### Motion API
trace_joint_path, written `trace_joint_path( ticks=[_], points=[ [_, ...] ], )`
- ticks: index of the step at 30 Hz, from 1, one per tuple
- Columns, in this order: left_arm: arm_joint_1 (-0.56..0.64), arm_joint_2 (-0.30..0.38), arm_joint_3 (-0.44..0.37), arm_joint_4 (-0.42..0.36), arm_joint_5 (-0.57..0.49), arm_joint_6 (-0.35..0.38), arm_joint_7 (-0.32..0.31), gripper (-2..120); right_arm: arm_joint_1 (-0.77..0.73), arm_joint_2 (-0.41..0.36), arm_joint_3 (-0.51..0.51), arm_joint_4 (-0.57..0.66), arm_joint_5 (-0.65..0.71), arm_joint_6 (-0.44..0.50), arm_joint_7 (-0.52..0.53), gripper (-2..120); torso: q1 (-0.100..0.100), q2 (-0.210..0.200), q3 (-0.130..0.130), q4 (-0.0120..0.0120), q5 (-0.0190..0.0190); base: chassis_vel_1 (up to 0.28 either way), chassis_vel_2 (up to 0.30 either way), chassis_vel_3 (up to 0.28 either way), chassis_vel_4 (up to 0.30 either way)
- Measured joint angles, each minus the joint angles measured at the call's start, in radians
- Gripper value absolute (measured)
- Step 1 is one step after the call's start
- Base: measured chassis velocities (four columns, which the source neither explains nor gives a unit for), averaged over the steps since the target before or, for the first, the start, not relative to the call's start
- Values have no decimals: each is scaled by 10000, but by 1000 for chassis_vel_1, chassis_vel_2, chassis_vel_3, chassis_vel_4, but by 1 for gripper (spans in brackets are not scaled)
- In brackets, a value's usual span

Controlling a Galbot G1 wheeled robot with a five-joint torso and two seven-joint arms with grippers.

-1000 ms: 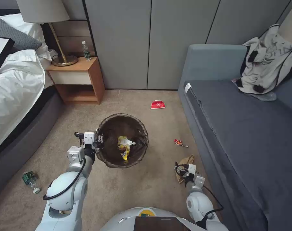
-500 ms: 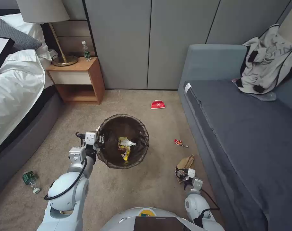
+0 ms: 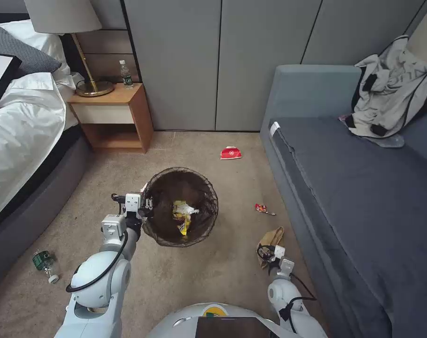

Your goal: Pick up the trash bin, then pick up the garbage from the floor and place it into the trash bin.

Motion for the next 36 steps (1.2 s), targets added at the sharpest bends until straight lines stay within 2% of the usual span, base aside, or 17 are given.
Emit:
trace_joint_path(
  ticks=[7,8,13,14,17,19,22,24,30,33,36],
  points=[
    [-19,-12,0,46,7,-16,2,3,-49,9,-24,-33,-60,94,-114,58,0,0,0,0,-1,0,0,0,0],
    [-19,-12,0,46,7,-16,2,3,-49,9,-24,-33,-60,94,-114,58,0,0,0,0,-1,0,0,0,0],
    [-21,-30,28,50,14,-24,3,3,-61,3,-21,-61,-81,146,-195,37,0,0,0,-1,0,0,0,0,0],
    [-21,-30,28,50,14,-24,3,3,-61,3,-21,-61,-81,146,-195,37,0,0,0,-1,0,0,0,0,0],
    [-15,-33,30,44,19,-26,3,3,-78,-16,-16,-64,-177,223,-235,22,0,0,0,0,0,0,0,0,0],
    [-13,-33,29,40,20,-26,3,3,-85,-16,-13,-61,-212,242,-242,18,0,0,0,0,0,0,0,0,0],
    [-7,-33,28,6,21,-28,3,3,-96,-14,-8,-47,-266,292,-246,3,0,0,0,0,1,0,0,0,0],
    [-3,-33,29,-11,21,-29,3,3,-101,-10,-3,-39,-302,309,-242,0,0,0,0,0,1,0,0,0,0],
    [15,-27,26,-79,19,-30,4,3,-223,-26,23,229,-561,466,-231,0,-1,0,0,0,1,0,0,0,0],
    [23,-22,18,-113,10,-31,5,3,-403,-81,72,707,-829,595,-251,0,0,0,0,-1,2,0,0,0,0],
    [34,-15,11,-136,-4,-31,5,3,-714,-195,132,1764,-1321,692,-279,0,0,0,0,-1,2,0,0,0,0]
  ],
)
